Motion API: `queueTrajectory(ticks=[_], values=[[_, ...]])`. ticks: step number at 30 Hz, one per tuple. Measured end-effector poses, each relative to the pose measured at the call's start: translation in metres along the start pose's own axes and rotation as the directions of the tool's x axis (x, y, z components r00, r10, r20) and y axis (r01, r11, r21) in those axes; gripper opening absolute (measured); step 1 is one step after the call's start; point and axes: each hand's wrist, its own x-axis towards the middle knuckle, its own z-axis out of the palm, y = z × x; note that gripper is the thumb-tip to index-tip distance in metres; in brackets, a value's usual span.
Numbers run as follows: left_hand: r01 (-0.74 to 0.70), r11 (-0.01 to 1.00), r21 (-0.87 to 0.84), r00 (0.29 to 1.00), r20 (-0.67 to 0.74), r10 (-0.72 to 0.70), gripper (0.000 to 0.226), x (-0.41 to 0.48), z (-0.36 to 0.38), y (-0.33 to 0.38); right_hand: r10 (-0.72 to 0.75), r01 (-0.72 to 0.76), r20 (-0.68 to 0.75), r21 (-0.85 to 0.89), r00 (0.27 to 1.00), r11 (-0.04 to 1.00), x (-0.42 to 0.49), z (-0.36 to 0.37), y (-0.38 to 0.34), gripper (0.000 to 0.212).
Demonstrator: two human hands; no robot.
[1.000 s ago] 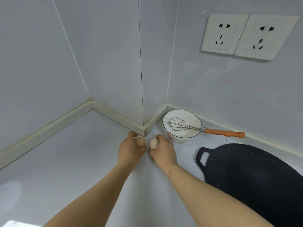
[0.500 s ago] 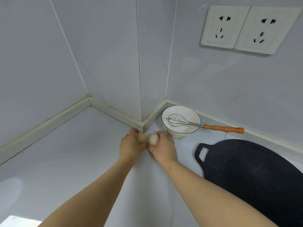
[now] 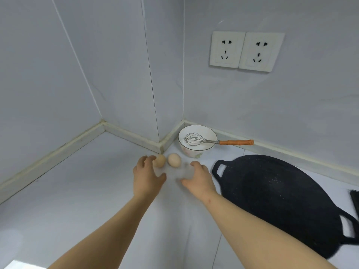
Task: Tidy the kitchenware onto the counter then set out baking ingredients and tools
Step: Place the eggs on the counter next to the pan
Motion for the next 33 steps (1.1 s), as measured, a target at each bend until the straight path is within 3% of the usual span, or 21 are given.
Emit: queueTrajectory(ticks=[5, 9, 14, 19, 26, 30, 33], values=[[-0.116, 0.993, 0.004, 0.993, 0.03, 0.116, 0.048, -0.05, -0.002, 0.028, 0.015, -0.013, -0.02, 0.078, 1.0, 0.997, -0.053, -0.033, 0.019, 0.06], [-0.206, 0.977, -0.06, 0.956, 0.2, 0.214, 0.034, -0.094, 0.014, 0.059, 0.027, -0.018, -0.079, 0.105, 0.996, 0.994, -0.1, -0.064, 0.048, 0.054], [-0.364, 0.922, -0.131, 0.838, 0.386, 0.386, 0.029, -0.156, 0.048, 0.104, 0.117, -0.083, -0.227, 0.155, 0.967, 0.984, -0.156, -0.098, 0.096, 0.048], [-0.486, 0.848, -0.212, 0.664, 0.541, 0.516, 0.031, -0.204, 0.082, 0.135, 0.208, -0.163, -0.346, 0.155, 0.915, 0.974, -0.202, -0.124, 0.143, 0.042], [-0.568, 0.779, -0.265, 0.395, 0.743, 0.54, 0.057, -0.248, 0.122, 0.151, 0.339, -0.332, -0.41, 0.091, 0.847, 0.939, -0.257, -0.138, 0.203, 0.038], [-0.603, 0.769, -0.211, 0.338, 0.806, 0.486, 0.069, -0.26, 0.135, 0.15, 0.356, -0.372, -0.422, 0.045, 0.834, 0.927, -0.278, -0.139, 0.224, 0.04], [-0.648, 0.744, -0.163, 0.336, 0.816, 0.471, 0.068, -0.263, 0.14, 0.147, 0.331, -0.348, -0.389, 0.029, 0.86, 0.937, -0.286, -0.138, 0.23, 0.041]])
